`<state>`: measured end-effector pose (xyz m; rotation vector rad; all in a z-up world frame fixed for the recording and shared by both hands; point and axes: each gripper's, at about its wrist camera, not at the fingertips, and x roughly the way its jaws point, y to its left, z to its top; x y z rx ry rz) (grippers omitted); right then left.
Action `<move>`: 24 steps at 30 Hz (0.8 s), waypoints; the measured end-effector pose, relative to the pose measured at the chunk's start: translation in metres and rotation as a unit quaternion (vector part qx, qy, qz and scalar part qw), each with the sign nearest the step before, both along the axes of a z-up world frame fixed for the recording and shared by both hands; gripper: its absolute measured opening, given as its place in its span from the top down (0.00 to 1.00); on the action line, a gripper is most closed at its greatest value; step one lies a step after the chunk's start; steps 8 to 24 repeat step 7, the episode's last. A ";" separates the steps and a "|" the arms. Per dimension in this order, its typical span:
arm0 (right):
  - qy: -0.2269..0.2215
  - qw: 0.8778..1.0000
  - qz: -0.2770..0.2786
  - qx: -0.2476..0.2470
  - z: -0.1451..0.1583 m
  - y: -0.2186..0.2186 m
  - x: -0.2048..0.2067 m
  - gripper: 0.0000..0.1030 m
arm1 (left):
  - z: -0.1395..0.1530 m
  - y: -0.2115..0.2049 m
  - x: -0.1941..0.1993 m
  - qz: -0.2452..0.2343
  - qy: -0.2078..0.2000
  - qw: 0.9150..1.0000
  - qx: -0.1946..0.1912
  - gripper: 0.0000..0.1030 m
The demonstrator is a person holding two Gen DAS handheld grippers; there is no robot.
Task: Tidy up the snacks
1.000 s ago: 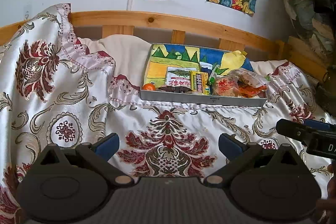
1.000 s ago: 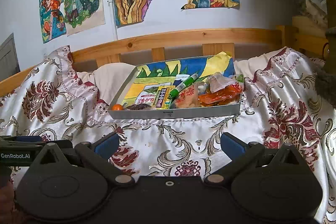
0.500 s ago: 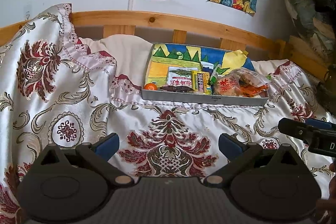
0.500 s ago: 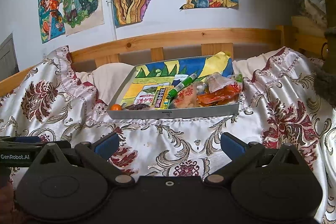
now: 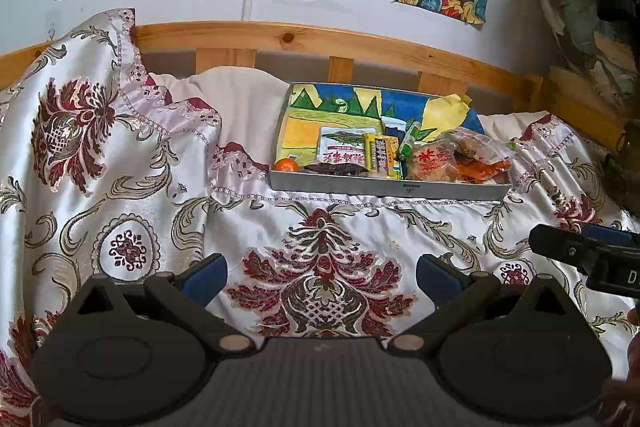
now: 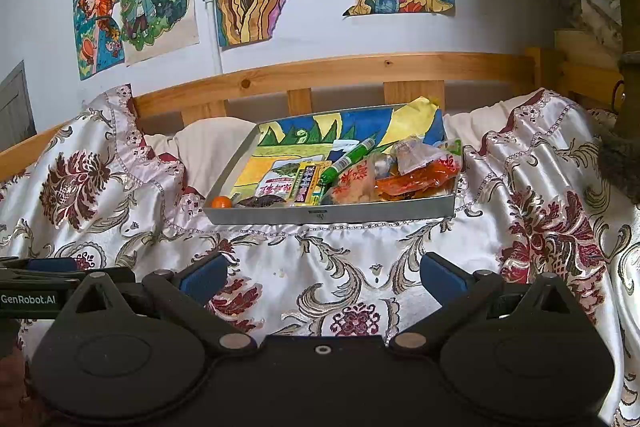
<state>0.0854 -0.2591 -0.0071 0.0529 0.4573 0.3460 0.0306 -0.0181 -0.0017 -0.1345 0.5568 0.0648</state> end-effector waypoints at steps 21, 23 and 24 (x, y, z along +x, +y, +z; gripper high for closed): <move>0.000 1.000 0.000 0.000 0.000 0.000 0.000 0.01 | 0.000 0.001 0.000 0.001 0.004 1.000 0.000 0.01; 0.000 1.000 0.000 0.000 0.000 0.000 0.000 0.01 | 0.000 0.001 0.000 0.001 0.004 1.000 0.000 0.01; 0.000 1.000 0.000 0.000 0.000 0.000 0.000 0.01 | 0.000 0.001 0.000 0.001 0.004 1.000 0.000 0.01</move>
